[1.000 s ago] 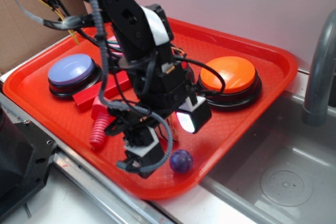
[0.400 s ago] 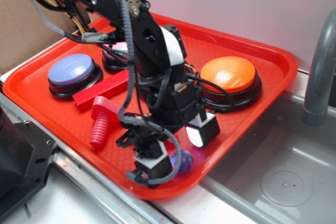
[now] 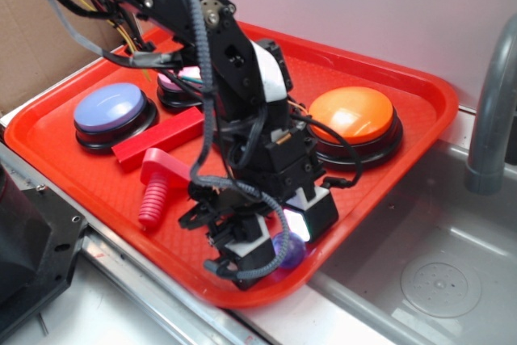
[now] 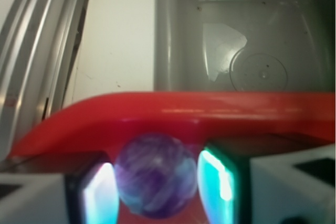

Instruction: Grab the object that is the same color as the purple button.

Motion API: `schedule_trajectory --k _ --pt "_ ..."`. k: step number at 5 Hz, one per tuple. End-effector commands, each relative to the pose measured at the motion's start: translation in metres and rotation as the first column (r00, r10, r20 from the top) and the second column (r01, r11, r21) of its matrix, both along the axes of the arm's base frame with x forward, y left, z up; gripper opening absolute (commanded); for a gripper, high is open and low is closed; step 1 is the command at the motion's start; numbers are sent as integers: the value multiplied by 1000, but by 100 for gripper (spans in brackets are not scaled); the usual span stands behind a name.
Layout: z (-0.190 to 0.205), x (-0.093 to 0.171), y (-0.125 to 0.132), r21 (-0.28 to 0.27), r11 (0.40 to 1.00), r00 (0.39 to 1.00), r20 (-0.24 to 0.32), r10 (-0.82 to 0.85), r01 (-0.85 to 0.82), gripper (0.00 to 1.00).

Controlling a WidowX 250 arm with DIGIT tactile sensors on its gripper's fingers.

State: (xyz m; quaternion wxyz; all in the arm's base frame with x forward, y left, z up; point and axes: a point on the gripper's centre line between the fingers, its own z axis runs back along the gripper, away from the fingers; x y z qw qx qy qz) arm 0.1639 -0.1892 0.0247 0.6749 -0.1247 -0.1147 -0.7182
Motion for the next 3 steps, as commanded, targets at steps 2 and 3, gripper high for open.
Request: schedule_trajectory --k 2,3 --pt "27 4 5 88 983 987 31 157 -159 0" --pt "57 16 18 131 952 959 93 267 -278 0"
